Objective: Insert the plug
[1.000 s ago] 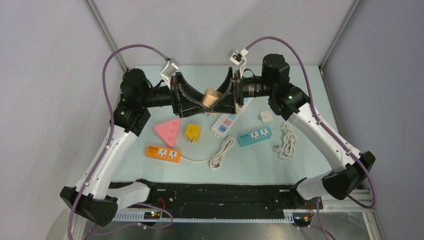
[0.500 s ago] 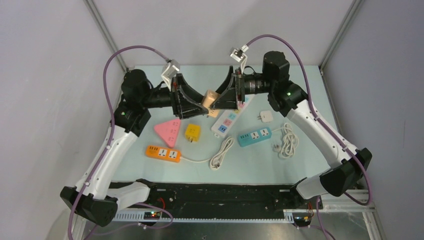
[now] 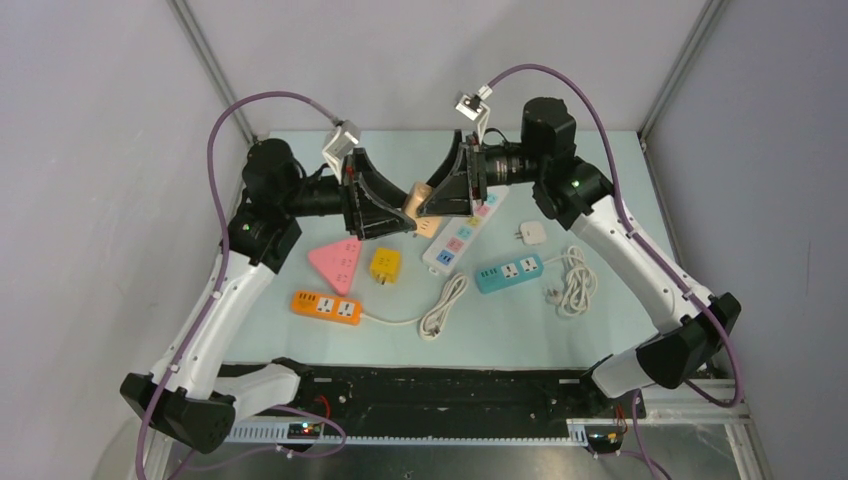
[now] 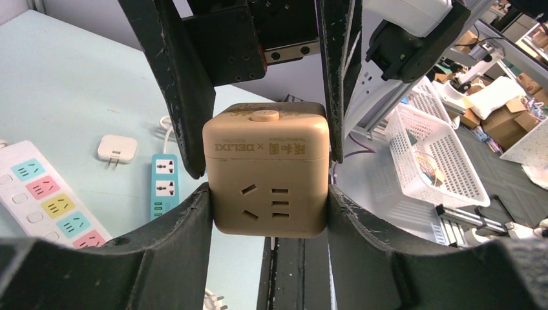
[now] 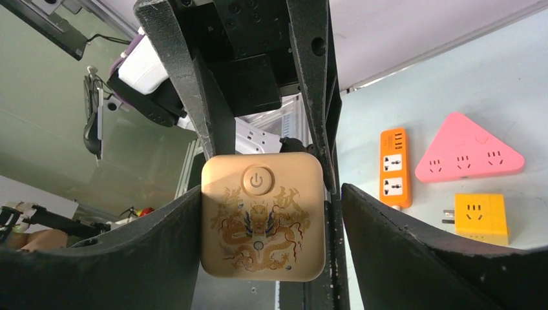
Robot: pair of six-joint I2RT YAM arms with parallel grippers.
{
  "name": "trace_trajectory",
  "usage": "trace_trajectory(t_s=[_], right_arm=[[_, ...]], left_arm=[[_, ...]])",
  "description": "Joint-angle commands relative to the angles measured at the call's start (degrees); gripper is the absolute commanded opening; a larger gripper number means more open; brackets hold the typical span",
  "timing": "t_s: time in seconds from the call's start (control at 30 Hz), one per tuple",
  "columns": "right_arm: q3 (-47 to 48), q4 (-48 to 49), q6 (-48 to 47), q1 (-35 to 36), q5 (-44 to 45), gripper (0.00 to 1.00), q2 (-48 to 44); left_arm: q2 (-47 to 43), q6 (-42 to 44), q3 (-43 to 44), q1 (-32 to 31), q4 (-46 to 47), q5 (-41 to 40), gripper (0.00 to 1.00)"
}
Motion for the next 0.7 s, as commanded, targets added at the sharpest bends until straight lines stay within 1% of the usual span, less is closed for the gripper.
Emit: trace_trajectory(t_s=[0.0,0.1,0.23,0.5,0.57,0.63,0.67], right_arm=[[3.21,-0.80,-0.08,0.57,0.07,0.78,0.75],[3.23,-1.09,-0.59,0.93,-0.48,0.82,0.97],[3.18,-1.94,-1.06,1.03,-0.89,0.83,1.21],[3.36,-3.96,-2.14,1.51,-0.79,0.78,1.26],[3.42,-4.06,-2.17,1.56,-0.87,0.75,1.44],[3.55,-4.14,-2.19,1.61,-1.04,0.66,1.57],[3.59,-4.14,-2.12,1.67,-1.01,0.57,1.63]], left_arm=[[-1.01,1.08,0.53,0.38,1.87,0.95,0.00],[-0.86,1.14,0.73,0.33,1.87,0.70,0.00],[-0.88,1.17,0.75,0.42,1.81,0.77,0.00],[-0.72,0.74,0.92,0.53,1.87,0.88,0.00],[-0.56,0.67,0.92,0.53,1.81,0.94,0.00],[-0.52,0.50,0.92,0.50,1.82,0.67,0.00],[-0.52,0.38,0.81,0.53,1.86,0.54,0.00]])
